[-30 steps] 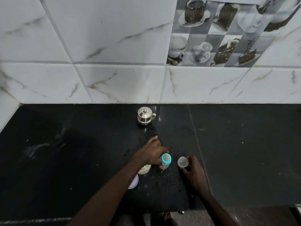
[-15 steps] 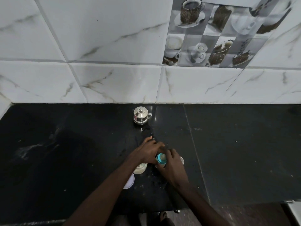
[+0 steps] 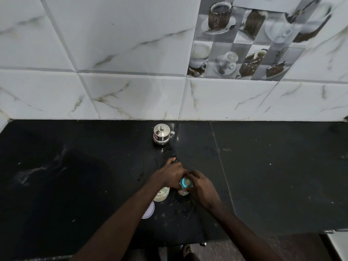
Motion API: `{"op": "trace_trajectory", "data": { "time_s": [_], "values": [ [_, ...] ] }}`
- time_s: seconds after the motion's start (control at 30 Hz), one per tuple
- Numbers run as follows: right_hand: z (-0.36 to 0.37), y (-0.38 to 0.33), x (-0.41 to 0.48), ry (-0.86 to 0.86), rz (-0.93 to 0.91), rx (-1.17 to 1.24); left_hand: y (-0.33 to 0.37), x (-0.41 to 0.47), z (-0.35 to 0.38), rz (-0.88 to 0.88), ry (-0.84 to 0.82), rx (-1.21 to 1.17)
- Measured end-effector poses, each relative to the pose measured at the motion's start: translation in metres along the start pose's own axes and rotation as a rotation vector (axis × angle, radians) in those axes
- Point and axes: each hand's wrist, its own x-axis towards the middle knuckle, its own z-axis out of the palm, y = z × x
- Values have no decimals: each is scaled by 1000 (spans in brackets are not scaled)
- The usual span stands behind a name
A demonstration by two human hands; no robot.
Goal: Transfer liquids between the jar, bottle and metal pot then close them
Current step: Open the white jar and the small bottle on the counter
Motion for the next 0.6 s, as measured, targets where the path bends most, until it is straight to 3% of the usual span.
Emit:
{"op": "trace_trajectory", "data": {
  "time_s": [0.4,0.6],
  "values": [
    [-12,-7,6,-126,-195,21,-7,4,2,-8,-65,30],
    [12,-15,-11,42,-132,-2,-8,4,0,-6,-56,45]
  ]
}}
